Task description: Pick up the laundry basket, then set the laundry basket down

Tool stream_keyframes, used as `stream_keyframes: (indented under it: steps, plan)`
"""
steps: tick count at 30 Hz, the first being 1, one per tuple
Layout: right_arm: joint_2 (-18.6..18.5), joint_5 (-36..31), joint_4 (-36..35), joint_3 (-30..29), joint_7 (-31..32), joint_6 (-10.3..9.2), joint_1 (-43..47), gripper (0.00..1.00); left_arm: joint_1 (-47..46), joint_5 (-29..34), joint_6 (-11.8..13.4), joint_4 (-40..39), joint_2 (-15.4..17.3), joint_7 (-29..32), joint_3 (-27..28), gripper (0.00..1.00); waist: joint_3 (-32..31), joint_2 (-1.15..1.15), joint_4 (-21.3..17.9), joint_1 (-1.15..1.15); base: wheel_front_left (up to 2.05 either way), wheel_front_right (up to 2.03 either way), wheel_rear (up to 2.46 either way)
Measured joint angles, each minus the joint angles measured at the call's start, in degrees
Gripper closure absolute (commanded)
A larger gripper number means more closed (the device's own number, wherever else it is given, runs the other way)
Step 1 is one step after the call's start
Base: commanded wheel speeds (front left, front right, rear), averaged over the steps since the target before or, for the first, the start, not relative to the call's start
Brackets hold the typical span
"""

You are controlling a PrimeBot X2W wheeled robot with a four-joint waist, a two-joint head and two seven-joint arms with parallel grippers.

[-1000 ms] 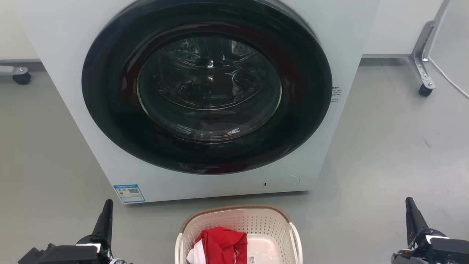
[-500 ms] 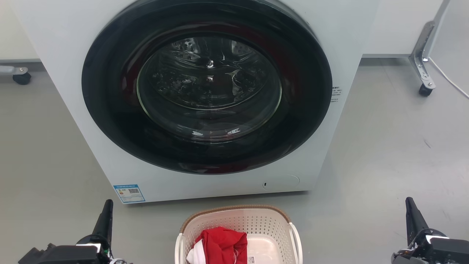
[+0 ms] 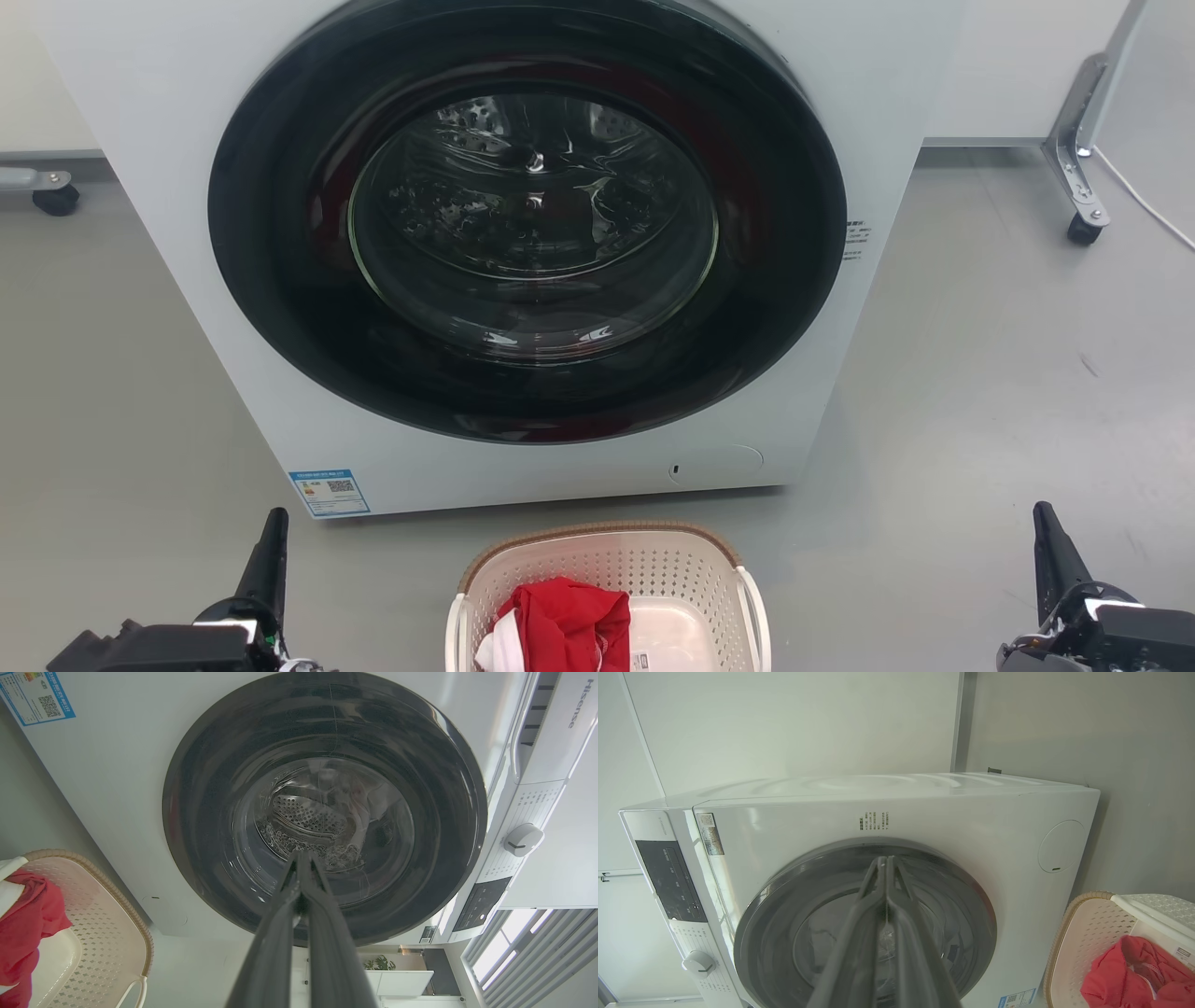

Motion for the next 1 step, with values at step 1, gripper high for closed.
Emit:
stream_keyframes:
  steps: [1]
  plan:
    - [0.0, 0.0, 0.0, 0.0, 0.0, 0.0, 0.0, 1.0, 0.0, 0.0, 0.0, 0.0, 0.0, 0.0, 0.0, 1.0, 0.0, 0.0, 0.0, 0.0, 0.0, 0.0, 0.0]
